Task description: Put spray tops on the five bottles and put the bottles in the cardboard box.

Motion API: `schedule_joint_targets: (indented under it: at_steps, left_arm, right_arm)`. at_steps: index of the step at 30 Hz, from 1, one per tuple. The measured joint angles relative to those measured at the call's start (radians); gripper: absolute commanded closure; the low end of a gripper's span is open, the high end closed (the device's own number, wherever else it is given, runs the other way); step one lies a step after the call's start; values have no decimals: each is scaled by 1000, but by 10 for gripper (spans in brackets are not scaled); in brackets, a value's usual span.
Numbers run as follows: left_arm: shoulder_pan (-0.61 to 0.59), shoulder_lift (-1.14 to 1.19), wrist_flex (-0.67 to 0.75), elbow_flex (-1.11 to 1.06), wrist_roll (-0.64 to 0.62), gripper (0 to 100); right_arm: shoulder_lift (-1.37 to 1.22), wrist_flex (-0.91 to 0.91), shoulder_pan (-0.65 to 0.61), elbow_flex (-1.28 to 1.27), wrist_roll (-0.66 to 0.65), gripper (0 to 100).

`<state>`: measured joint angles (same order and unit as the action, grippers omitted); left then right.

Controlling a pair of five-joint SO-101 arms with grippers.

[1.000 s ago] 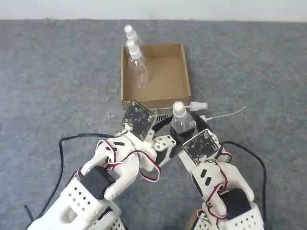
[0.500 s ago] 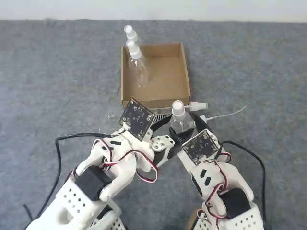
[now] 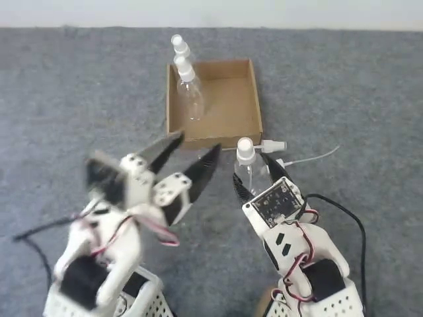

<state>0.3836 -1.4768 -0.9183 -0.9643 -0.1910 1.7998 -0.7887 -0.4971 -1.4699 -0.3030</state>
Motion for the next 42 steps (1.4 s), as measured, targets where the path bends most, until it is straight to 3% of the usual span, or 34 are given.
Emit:
schedule_joint_targets:
  at_steps: [8,16,22,29,42]
  left_arm:
    - [-114,-221,71,-155,0,791]
    - [-212,-230,255,-325,-74,791]
    - [-221,-224,330,-387,-104,791]
    - [-144,-226,344,-423,-104,791]
    - [31,-241,348,-471,-41,840]
  right_arm:
    - [0,15,-2,0,0,991]
    - [0,15,-3,3,41,991]
    - [0,17,-54,14,51,991]
    - [0,17,-155,46,51,991]
    - [-2,21,-186,48,54,991]
